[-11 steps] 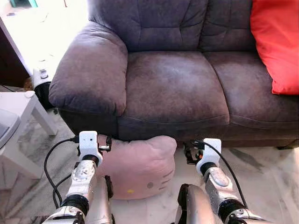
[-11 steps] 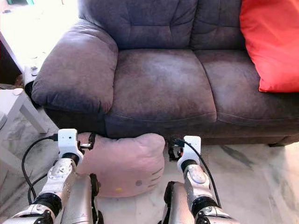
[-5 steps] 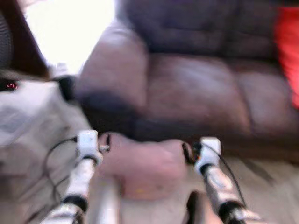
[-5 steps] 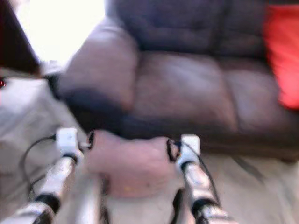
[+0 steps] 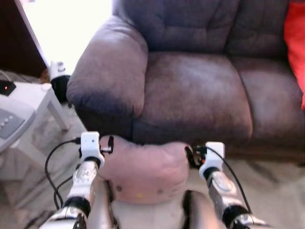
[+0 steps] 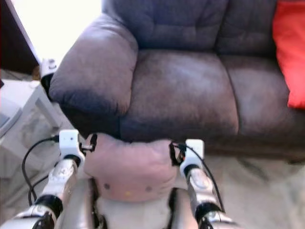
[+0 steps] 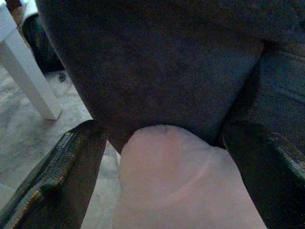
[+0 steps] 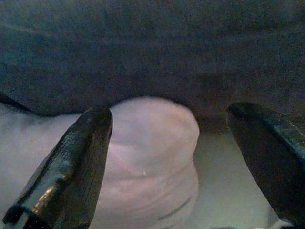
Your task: Move the pillow to the sofa from floor
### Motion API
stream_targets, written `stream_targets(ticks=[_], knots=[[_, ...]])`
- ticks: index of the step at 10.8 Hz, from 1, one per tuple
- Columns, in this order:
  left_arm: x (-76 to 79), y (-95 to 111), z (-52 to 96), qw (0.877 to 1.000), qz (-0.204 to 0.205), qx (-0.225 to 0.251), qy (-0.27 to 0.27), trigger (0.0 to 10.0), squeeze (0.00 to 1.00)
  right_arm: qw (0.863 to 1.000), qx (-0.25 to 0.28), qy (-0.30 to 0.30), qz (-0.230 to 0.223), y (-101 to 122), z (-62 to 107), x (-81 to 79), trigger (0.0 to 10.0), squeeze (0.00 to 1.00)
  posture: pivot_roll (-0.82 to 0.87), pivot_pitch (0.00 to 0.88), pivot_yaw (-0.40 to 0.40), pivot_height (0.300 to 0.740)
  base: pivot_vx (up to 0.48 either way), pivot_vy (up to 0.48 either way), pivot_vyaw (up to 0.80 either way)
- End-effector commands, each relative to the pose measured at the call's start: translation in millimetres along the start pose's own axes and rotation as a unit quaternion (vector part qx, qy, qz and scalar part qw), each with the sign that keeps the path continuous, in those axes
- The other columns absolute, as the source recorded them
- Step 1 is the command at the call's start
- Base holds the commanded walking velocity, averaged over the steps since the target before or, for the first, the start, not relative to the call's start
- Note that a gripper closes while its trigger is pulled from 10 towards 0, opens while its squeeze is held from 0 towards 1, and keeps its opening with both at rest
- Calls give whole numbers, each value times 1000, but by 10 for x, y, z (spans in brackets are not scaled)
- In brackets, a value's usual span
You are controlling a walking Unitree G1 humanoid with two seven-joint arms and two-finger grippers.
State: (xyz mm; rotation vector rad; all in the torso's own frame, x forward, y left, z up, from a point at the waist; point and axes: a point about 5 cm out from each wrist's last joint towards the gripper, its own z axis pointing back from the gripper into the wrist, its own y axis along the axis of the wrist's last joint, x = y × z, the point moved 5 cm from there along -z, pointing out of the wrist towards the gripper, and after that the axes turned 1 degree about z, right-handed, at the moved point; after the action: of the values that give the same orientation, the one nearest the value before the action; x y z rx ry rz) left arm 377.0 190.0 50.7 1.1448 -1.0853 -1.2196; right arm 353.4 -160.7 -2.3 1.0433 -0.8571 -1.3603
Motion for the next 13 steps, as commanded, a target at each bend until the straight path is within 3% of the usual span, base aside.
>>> stream_targets(ticks=[1,2,3,6,9,10,11,12,13], knots=[[-3,-112,40,1000,5,-20,2,10000,0,1000,-17,-10,0,-78,27,64,10000,0,98,134,-85,513,0,0,0],[3,-126,45,1000,4,-23,0,10000,0,999,-45,-22,-6,-179,44,93,10000,0,101,138,-84,513,0,0,0],[-1,-123,44,1000,3,-22,0,10000,0,997,-62,-18,-33,-250,54,68,10000,1000,104,142,-84,513,0,0,0],[13,-110,40,1000,1,-20,-3,10000,0,995,-89,-1,-55,-268,23,6,10000,1000,109,159,-84,513,0,0,0],[19,-62,4,1000,-5,-20,-14,10000,0,996,-81,17,-45,-51,-75,4,10000,1000,85,169,-47,513,0,0,0],[-19,3,-38,1000,-14,-18,-18,10000,0,997,-71,20,-33,30,-107,-15,10000,1000,80,165,-35,513,0,0,0],[-180,99,-107,999,-25,-21,-2,10000,0,997,-60,16,-45,126,-148,-38,10000,1000,85,150,-21,513,0,0,0],[-318,140,-131,999,-27,-28,14,10000,0,997,-59,16,-37,153,-165,-68,10000,322,87,137,-7,513,0,0,0],[-472,181,-138,999,-27,-30,36,10000,0,998,-53,16,-34,215,-189,-82,10000,0,89,129,-2,513,0,0,0]])
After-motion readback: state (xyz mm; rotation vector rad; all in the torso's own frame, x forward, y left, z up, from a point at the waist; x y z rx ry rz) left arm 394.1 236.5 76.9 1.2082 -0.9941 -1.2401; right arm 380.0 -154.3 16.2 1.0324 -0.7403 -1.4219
